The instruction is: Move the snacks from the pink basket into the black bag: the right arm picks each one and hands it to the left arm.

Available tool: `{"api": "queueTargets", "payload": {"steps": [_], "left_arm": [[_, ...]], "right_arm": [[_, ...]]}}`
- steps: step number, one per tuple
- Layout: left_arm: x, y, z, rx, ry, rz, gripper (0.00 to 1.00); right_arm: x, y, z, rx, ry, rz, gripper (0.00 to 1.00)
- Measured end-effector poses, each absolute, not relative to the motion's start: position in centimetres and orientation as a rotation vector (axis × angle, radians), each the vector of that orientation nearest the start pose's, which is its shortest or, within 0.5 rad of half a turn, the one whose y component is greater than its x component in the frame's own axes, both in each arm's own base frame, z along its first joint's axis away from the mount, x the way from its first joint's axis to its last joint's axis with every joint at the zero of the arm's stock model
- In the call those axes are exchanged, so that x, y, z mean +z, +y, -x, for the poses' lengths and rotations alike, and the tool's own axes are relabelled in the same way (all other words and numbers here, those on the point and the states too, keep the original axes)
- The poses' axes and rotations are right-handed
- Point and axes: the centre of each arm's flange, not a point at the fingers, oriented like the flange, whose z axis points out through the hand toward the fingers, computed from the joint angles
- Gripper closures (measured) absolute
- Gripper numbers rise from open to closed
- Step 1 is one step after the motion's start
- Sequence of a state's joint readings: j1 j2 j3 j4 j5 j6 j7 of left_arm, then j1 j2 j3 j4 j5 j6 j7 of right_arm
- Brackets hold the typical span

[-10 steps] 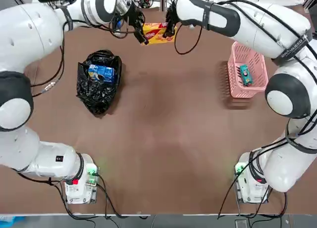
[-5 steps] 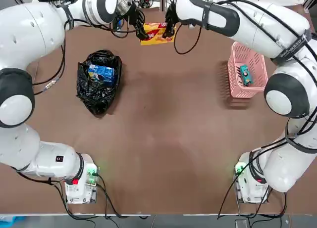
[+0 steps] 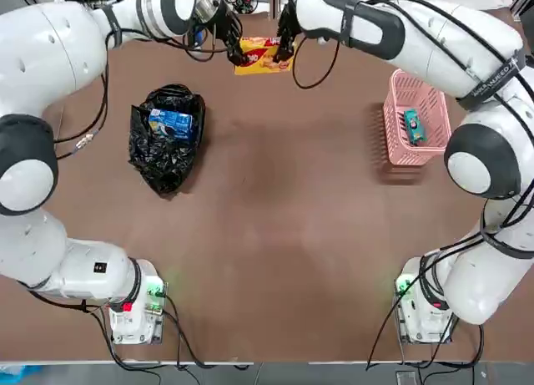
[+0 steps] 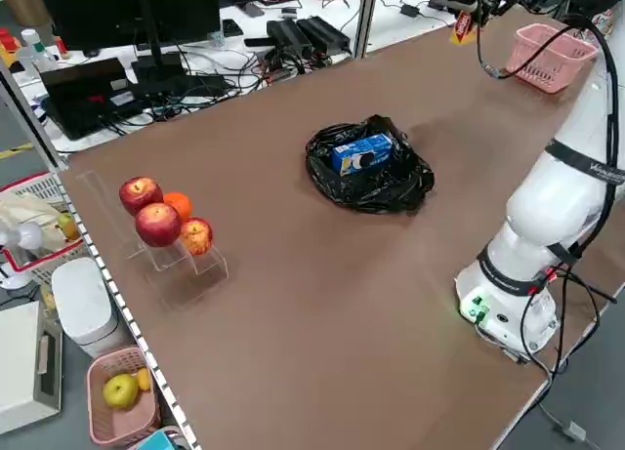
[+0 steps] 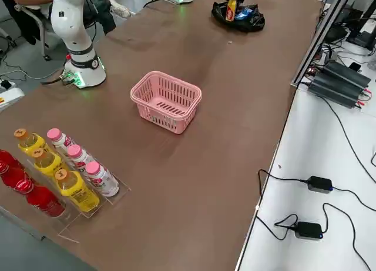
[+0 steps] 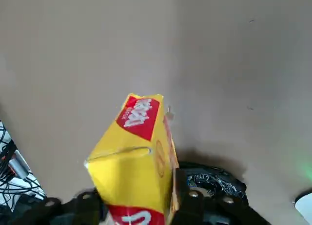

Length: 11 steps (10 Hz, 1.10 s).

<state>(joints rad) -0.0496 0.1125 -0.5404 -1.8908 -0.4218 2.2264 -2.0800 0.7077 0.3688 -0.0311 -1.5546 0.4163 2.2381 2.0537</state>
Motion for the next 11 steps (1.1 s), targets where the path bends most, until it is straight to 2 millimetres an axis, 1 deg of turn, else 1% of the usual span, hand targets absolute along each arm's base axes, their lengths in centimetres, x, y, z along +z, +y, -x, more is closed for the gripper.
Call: {"api": "queueTargets", "payload": {"steps": [2,3,4,5,6,7,8,9,10,11], "left_arm": [[48.8,-30.8,-51.2,-0.504,2.103,-1.888,0.68],[49.0,-29.3,-51.1,-0.517,2.099,-1.945,0.68],[49.2,-27.2,-51.2,-0.53,2.088,-2.008,0.68],[49.1,-24.0,-51.9,-0.543,2.069,-2.06,0.68],[48.7,-19.9,-53.0,-0.552,2.042,-2.094,0.68],[48.0,-15.6,-53.9,-0.549,2.009,-2.139,0.68],[47.0,-11.2,-54.4,-0.552,1.961,-2.193,0.68],[45.8,-7.1,-54.6,-0.564,1.894,-2.236,0.68],[44.2,-3.1,-54.6,-0.562,1.823,-2.297,0.68],[42.0,0.4,-54.4,-0.575,1.767,-2.358,0.68]], "right_arm": [[47.5,44.9,-53.4,0.39,1.941,1.946,0.09],[47.8,44.9,-53.4,0.367,1.93,1.972,0.01],[47.9,44.6,-53.5,0.335,1.919,2.014,0.0],[47.7,43.9,-53.9,0.312,1.894,2.062,0.0],[47.6,42.8,-54.6,0.282,1.83,2.135,0.0],[47.5,41.4,-55.3,0.236,1.694,2.28,0.0],[47.0,40.2,-55.5,0.204,1.508,2.476,0.0],[46.6,39.0,-55.6,0.205,1.337,2.623,0.0],[46.7,37.3,-56.3,0.189,1.231,2.709,0.0],[47.1,35.4,-56.7,0.125,1.099,2.845,0.0]]}}
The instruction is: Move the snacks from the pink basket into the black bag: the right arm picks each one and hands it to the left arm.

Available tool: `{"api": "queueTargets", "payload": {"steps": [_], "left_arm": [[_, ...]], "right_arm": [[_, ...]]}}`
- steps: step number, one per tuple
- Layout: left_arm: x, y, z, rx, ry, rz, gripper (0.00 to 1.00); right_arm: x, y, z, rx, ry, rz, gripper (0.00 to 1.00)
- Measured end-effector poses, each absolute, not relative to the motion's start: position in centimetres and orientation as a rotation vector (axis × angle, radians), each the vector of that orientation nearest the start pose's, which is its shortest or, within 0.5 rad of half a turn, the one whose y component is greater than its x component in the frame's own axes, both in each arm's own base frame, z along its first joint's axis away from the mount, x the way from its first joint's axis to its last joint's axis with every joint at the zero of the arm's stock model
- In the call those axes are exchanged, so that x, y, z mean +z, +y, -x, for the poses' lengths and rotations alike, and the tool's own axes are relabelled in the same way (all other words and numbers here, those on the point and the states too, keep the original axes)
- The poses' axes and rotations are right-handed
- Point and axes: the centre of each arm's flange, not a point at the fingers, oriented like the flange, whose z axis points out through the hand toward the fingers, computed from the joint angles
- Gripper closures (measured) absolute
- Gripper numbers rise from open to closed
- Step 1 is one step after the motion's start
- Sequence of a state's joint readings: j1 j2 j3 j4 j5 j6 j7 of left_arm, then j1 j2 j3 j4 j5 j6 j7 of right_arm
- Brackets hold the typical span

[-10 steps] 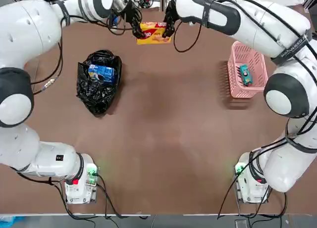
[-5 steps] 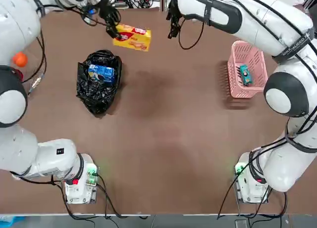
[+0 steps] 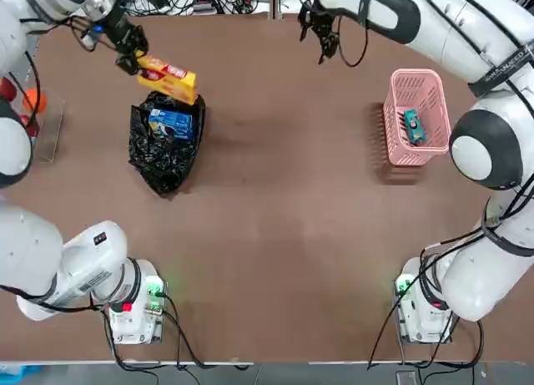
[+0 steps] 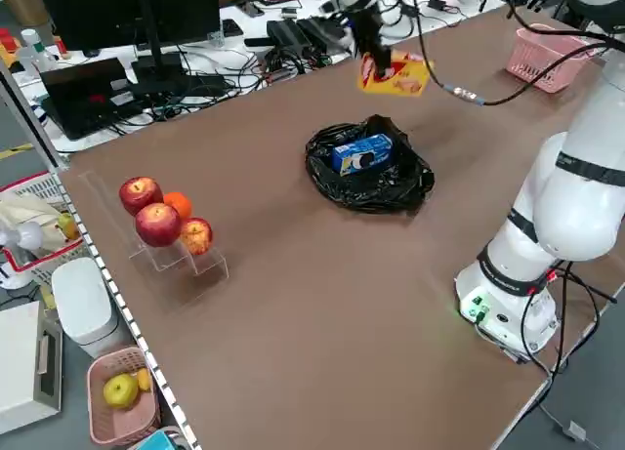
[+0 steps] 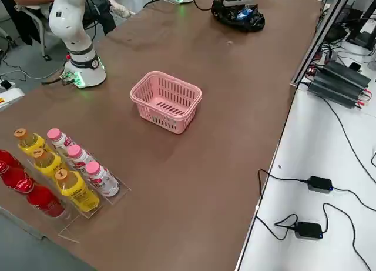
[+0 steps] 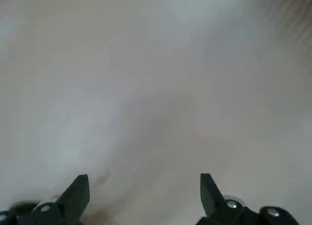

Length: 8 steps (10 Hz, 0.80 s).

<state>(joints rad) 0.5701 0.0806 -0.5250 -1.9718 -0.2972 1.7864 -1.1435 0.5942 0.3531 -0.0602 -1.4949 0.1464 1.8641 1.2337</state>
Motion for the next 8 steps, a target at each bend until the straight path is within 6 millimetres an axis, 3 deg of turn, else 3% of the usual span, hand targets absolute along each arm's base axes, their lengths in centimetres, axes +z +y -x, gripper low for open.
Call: {"api": "queueTargets", "payload": {"steps": [2,3,6,8], "left_arm": [[37.8,5.5,-54.4,0.709,-1.88,2.615,0.68],[35.6,6.7,-54.3,0.74,-1.857,2.616,0.68],[29.1,6.3,-52.9,0.796,-1.775,2.653,0.68],[27.0,6.3,-52.9,0.824,-1.773,2.662,0.68]], "right_arm": [[47.7,33.2,-56.2,0.034,0.795,3.114,0.0],[48.2,32.3,-56.2,0.038,0.658,3.181,0.0],[49.8,25.5,-58.5,0.088,0.342,3.24,0.0],[50.4,21.5,-59.5,0.087,0.191,3.24,0.0]]}}
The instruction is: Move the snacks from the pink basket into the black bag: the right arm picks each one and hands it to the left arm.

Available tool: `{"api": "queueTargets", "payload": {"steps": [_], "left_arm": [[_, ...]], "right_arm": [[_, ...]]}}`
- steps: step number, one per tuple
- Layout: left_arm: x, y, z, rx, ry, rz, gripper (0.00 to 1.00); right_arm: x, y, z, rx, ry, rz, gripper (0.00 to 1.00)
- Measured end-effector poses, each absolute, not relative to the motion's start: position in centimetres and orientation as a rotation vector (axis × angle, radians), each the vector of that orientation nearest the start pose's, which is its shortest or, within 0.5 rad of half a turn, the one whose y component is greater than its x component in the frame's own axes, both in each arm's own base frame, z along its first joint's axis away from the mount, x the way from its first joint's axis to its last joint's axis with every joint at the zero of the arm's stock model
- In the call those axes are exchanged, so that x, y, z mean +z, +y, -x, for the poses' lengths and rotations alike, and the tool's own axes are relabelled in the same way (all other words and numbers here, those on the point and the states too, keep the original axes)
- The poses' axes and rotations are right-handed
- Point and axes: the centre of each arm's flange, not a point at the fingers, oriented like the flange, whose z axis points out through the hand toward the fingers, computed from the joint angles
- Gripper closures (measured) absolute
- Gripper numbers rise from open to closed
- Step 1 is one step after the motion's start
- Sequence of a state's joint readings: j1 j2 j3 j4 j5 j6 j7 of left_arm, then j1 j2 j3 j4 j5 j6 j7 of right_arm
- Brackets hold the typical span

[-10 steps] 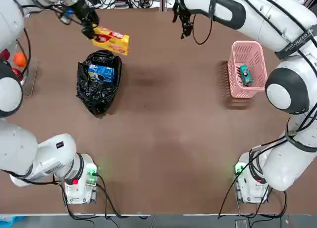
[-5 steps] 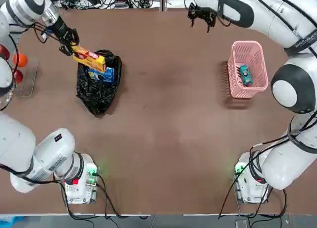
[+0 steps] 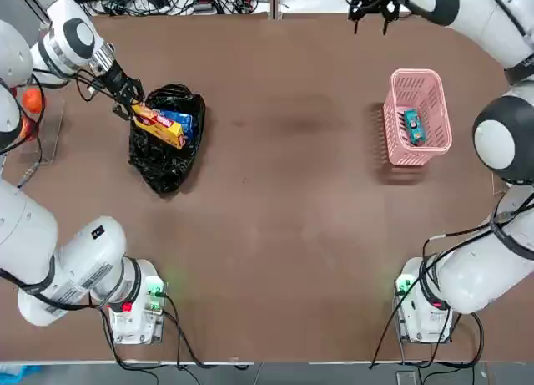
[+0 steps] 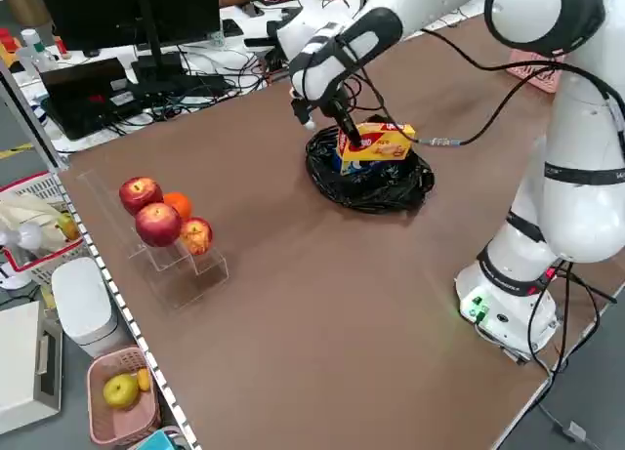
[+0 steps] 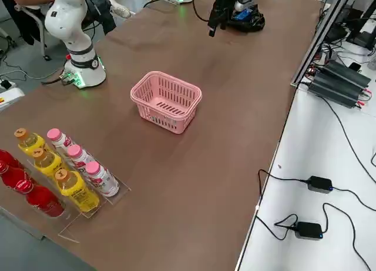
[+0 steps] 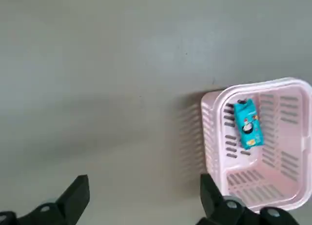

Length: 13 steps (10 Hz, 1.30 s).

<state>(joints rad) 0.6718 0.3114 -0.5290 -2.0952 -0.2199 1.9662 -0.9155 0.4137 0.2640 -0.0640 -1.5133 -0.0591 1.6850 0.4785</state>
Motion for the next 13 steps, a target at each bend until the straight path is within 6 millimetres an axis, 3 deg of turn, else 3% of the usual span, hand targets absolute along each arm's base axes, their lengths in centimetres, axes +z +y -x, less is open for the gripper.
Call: {"api": "queueTargets", "payload": {"steps": [2,4,8,10,12,13], "left_arm": [[25.8,6.1,-53.2,0.83,-1.773,2.675,0.68],[24.5,6.0,-53.5,0.831,-1.788,2.684,0.68],[24.6,6.5,-55.0,0.8,-1.814,2.708,0.67],[24.5,6.3,-55.3,0.803,-1.814,2.716,0.4],[24.9,6.0,-55.9,0.787,-1.811,2.73,0.11],[25.4,5.9,-56.3,0.771,-1.818,2.734,0.11]], "right_arm": [[50.2,17.7,-59.5,0.016,0.038,3.22,0.0],[48.4,13.7,-58.1,-0.06,-0.043,3.198,0.0],[46.6,6.9,-55.1,-0.081,-0.05,3.189,0.0],[43.6,3.1,-53.1,-0.148,-0.027,3.18,0.0],[41.5,0.4,-51.6,-0.135,0.037,3.18,0.0],[41.0,-0.5,-51.3,-0.134,0.064,3.179,0.0]]}}
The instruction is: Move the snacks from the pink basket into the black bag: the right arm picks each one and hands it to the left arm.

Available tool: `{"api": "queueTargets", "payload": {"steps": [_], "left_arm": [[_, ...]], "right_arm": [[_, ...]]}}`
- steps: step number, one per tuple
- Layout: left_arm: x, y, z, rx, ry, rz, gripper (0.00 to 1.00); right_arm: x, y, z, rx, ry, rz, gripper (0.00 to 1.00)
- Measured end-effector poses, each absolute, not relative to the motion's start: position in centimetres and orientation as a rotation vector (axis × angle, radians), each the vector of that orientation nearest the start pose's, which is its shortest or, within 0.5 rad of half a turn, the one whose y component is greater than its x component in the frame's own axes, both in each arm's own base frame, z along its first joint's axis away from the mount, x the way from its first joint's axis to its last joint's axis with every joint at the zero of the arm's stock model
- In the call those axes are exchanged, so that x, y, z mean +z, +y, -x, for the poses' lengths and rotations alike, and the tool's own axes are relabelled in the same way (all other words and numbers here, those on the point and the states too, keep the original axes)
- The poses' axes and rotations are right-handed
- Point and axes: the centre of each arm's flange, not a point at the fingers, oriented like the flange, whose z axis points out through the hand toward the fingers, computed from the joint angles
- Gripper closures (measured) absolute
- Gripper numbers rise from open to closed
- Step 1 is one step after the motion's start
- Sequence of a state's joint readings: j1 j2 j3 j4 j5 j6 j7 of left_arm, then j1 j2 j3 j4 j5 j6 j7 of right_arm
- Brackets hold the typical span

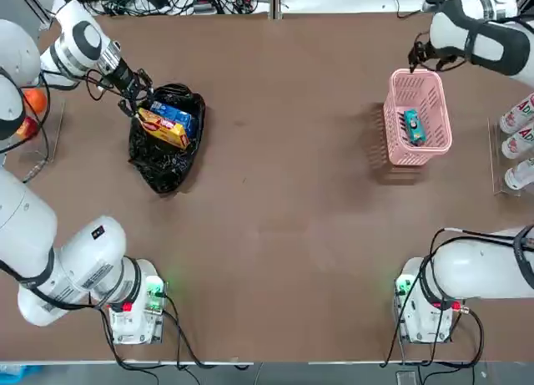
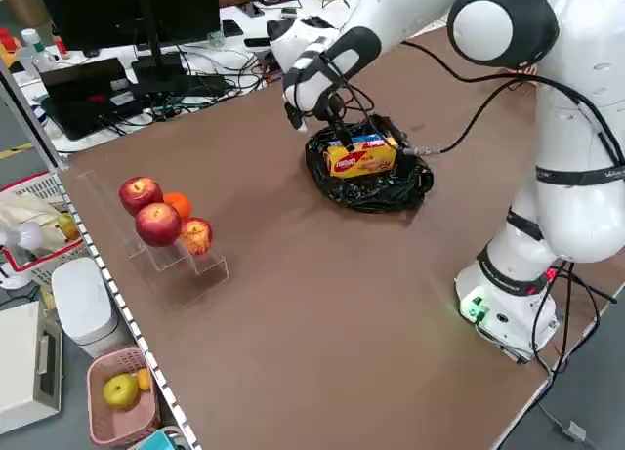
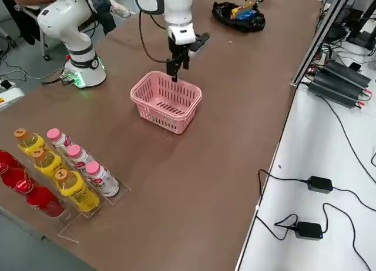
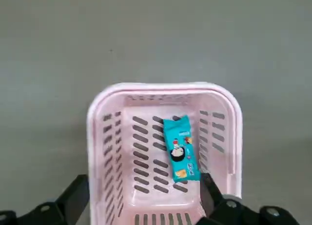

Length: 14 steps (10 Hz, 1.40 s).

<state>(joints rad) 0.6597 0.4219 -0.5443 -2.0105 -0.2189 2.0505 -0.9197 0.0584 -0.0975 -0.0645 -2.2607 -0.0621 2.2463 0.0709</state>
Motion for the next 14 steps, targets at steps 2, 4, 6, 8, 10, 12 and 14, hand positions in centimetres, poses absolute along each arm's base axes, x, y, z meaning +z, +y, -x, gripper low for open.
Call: {"api": "queueTargets", "payload": {"steps": [2,4,6,8,10,12,14], "left_arm": [[28.2,4.3,-58.4,0.703,-1.848,2.758,0.01],[32.8,1.9,-60.0,0.561,-1.789,2.81,0.0],[36.0,-0.2,-59.9,0.392,-1.626,2.84,0.0],[38.5,-2.0,-59.6,0.237,-1.438,2.854,0.0],[41.5,-3.9,-59.4,0.16,-1.333,2.856,0.0],[45.2,-4.9,-59.9,0.148,-1.235,2.889,0.0],[48.6,-4.1,-60.4,0.151,-1.045,2.952,0.0]], "right_arm": [[39.6,-0.9,-50.7,-0.173,0.073,3.174,0.0],[37.4,-1.0,-49.7,-0.218,0.074,3.168,0.0],[36.3,-1.0,-49.1,-0.237,0.069,3.164,0.0],[36.2,-0.9,-49.2,-0.27,0.06,3.161,0.0],[35.6,-0.8,-49.2,-0.29,0.03,3.168,0.0],[34.2,-0.8,-49.3,-0.284,-0.029,3.197,0.0],[32.7,-1.1,-49.5,-0.283,-0.058,3.213,0.0]]}}
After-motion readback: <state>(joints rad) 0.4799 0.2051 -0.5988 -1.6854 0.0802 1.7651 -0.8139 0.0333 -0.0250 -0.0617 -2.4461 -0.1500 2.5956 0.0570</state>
